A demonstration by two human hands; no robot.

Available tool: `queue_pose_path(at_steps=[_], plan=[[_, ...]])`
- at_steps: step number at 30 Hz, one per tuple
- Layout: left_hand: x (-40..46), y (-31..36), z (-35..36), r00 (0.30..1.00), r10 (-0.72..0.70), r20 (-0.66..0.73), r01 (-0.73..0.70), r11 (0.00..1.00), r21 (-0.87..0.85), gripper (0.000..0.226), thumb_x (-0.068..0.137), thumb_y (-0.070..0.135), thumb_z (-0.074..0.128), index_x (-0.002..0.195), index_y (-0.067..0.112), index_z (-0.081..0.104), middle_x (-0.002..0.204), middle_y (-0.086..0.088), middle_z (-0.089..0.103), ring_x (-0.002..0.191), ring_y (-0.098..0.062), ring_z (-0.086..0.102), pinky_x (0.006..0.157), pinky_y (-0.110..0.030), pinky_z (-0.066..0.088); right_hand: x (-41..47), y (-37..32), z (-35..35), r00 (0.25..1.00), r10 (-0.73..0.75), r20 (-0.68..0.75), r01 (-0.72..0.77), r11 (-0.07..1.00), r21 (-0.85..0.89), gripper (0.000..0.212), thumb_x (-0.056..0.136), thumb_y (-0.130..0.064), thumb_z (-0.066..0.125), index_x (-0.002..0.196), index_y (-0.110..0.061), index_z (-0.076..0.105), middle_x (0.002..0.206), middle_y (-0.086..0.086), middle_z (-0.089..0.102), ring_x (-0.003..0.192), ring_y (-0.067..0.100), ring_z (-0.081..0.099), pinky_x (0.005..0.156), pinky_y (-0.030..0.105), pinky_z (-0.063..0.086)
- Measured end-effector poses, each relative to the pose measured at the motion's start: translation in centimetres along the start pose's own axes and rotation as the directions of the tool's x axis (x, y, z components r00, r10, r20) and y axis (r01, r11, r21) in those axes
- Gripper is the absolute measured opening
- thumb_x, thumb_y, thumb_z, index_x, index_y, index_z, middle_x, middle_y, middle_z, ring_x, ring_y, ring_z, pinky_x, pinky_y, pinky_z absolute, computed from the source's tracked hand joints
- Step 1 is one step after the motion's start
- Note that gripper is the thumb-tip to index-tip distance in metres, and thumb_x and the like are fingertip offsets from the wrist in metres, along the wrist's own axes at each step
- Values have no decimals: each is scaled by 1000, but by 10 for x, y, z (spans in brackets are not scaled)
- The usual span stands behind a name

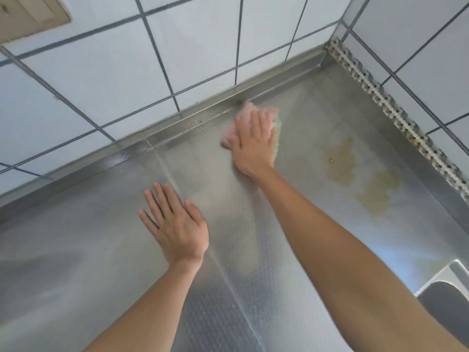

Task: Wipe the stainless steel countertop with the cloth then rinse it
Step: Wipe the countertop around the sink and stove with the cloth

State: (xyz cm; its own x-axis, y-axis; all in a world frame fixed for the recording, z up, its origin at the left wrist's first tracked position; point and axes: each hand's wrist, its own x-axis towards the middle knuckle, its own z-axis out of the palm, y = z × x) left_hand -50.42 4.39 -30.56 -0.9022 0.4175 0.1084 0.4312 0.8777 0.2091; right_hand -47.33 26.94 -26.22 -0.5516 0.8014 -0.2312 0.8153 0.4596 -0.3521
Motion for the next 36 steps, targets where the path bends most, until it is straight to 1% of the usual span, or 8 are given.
queue_pose_path(at_steps=[5, 10, 15, 19, 24, 28, 32, 36], plan=[[-2, -4, -4, 999, 23, 49, -23, 1000, -13, 64, 103, 36, 28, 161, 8, 26, 171, -10, 21, 161, -29, 11, 129, -57, 8, -95, -9, 35, 925, -373, 69, 376, 926, -28, 53, 110, -41, 31, 162, -36, 24, 175, 2, -2, 160, 19, -12, 129, 52, -4], [-2, 1, -13, 996, 18, 87, -13, 999, -53, 63, 104, 35, 30, 161, 7, 27, 171, -11, 21, 161, -31, 11, 128, -60, 8, -209, 95, 21, 863, -483, 146, 500, 858, -119, 54, 109, -46, 29, 162, -35, 26, 174, 1, 6, 161, 21, -2, 130, 50, 8], [-2, 0, -15, 994, 28, 102, -20, 997, -81, 63, 104, 34, 31, 161, 6, 27, 171, -12, 21, 161, -32, 11, 128, -61, 7, -205, 152, -10, 994, -95, 48, 99, 992, -78, 55, 110, -42, 34, 162, -40, 17, 174, -2, -3, 160, 16, -9, 129, 52, 7], [-3, 0, -20, 992, 46, 121, -31, 993, -116, 61, 105, 32, 33, 160, 5, 29, 171, -13, 22, 161, -33, 11, 128, -61, 6, -169, 83, 12, 953, 292, -80, -285, 954, 90, 55, 110, -42, 31, 163, -39, 18, 174, 2, -9, 160, 22, -15, 128, 50, -10], [-7, -3, -32, 972, 135, 194, -96, 975, -199, 53, 105, 25, 39, 154, 6, 37, 171, -11, 21, 161, -33, 9, 126, -66, 5, -226, 58, 37, 998, -6, -70, 7, 1000, 13, 54, 109, -41, 35, 162, -37, 24, 174, 1, 0, 161, 20, -8, 129, 49, -5], [-37, 8, -42, 898, 394, 196, -349, 909, -226, 45, 104, 21, 45, 147, 5, 46, 166, -13, 31, 159, -34, 19, 125, -62, 16, -314, 114, 38, 979, -201, -21, 199, 978, -65, 53, 108, -43, 33, 161, -35, 30, 173, 4, 14, 161, 23, 6, 130, 50, 13], [-75, 27, -43, 786, 572, 234, -527, 819, -227, 50, 103, 23, 50, 151, 6, 46, 168, -12, 30, 159, -31, 19, 125, -60, 19, -337, 186, 8, 1000, -20, -20, 19, 997, -78, 54, 107, -47, 28, 160, -38, 24, 173, 2, 13, 161, 22, 5, 127, 52, 19], [-92, 51, -33, 799, 525, 294, -482, 851, -211, 58, 103, 27, 48, 157, 11, 38, 171, -7, 24, 161, -29, 11, 127, -62, 11, -273, 204, -14, 906, 393, -154, -383, 919, 92, 54, 110, -43, 32, 163, -38, 21, 175, 3, 2, 161, 22, -6, 129, 53, 4]])
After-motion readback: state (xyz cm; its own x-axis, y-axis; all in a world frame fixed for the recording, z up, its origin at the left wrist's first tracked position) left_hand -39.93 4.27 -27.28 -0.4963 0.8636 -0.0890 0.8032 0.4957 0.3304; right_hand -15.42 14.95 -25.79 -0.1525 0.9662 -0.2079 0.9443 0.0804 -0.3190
